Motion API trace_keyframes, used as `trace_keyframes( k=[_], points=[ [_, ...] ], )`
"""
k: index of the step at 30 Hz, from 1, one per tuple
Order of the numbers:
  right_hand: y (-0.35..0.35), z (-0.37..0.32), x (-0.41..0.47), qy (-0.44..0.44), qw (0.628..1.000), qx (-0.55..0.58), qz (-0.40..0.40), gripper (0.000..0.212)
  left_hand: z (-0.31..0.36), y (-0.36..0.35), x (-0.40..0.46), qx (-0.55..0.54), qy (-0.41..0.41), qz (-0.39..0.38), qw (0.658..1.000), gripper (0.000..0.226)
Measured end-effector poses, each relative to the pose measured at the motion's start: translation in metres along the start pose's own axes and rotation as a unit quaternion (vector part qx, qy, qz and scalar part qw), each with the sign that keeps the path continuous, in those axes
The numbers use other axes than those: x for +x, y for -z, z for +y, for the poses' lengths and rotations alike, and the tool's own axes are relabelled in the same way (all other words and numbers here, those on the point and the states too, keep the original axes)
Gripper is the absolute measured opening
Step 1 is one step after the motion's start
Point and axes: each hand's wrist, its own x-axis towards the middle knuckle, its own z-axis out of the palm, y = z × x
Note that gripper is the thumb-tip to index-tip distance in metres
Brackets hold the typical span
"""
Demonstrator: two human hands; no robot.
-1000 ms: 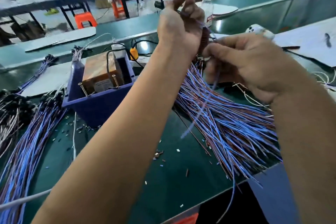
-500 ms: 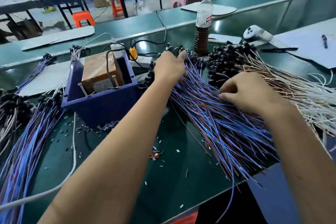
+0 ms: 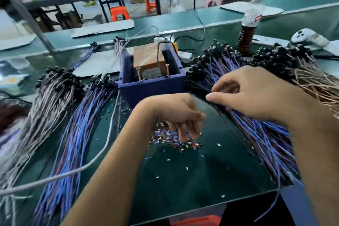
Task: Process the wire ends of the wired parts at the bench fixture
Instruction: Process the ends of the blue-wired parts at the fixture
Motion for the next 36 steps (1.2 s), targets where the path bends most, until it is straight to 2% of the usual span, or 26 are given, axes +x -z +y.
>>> trace_keyframes(
  k=[2,4,7,9,11,15,17,21,24,29,36],
  points=[
    [-0.029,-0.026,0.011,0.019,0.999,0.038,-0.016,0.027,-0.018,0.002,-0.019,0.008,0.041,0.031,0.999,0.037],
    [-0.054,-0.050,0.025,0.038,0.999,0.007,-0.020,0.029,-0.040,0.007,-0.038,0.023,0.091,0.062,0.994,0.036],
    [-0.090,-0.086,0.040,0.078,0.992,-0.029,-0.100,0.033,-0.073,0.020,-0.063,0.047,0.165,0.130,0.977,0.032],
    [-0.117,-0.111,0.048,0.100,0.984,-0.023,-0.145,0.025,-0.095,0.030,-0.076,0.084,0.205,0.198,0.955,0.025],
    [-0.145,-0.134,0.057,0.121,0.981,-0.023,-0.149,0.017,-0.113,0.037,-0.083,0.140,0.235,0.276,0.921,0.015],
    [-0.188,-0.175,0.079,0.171,0.981,-0.014,-0.091,0.034,-0.134,0.050,-0.087,0.220,0.273,0.377,0.857,0.013],
    [-0.198,-0.186,0.090,0.179,0.979,-0.019,-0.097,0.033,-0.141,0.057,-0.089,0.222,0.286,0.396,0.844,0.009],
    [-0.211,-0.192,0.101,0.156,0.978,-0.018,-0.134,0.017,-0.150,0.068,-0.088,0.200,0.300,0.391,0.847,0.013],
    [-0.214,-0.191,0.105,0.128,0.983,0.022,-0.133,0.018,-0.158,0.080,-0.075,0.196,0.302,0.419,0.833,0.032],
    [-0.221,-0.187,0.103,0.093,0.987,0.065,-0.109,0.025,-0.170,0.103,-0.046,0.212,0.273,0.494,0.798,0.035],
    [-0.227,-0.176,0.097,0.086,0.976,0.176,-0.100,0.016,-0.180,0.116,-0.037,0.184,0.297,0.487,0.800,0.033]
  ],
)
